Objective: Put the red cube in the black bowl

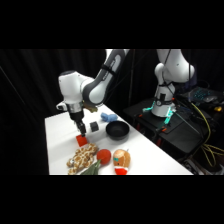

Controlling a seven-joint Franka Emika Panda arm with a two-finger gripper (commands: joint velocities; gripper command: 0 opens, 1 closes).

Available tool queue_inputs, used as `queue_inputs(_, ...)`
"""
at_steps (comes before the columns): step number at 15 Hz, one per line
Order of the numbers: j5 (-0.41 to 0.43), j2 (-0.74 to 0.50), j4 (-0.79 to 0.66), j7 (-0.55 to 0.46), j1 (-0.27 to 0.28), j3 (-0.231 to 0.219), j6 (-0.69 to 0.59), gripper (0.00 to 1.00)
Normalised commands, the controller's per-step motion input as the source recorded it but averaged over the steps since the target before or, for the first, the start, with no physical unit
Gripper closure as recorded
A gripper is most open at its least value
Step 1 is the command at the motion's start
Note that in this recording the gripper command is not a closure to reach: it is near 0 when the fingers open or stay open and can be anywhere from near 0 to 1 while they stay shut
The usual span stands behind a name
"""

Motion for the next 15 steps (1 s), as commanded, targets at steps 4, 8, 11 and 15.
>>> queue_inputs(4, 0.077, 0.33, 0.41, -0.20, -0.124, 0.077, 0.01, 0.00)
queue_inputs(8, 0.084, 0.30, 0.42, -0.20, -0.116, 0.096, -0.04, 0.00)
queue_inputs(11, 0.099, 0.25, 0.37, -0.15, -0.095, 0.091, -0.10, 0.00)
queue_inputs(15, 0.124, 0.15, 0.25, -0.08, -0.096, 0.074, -0.17, 1.00)
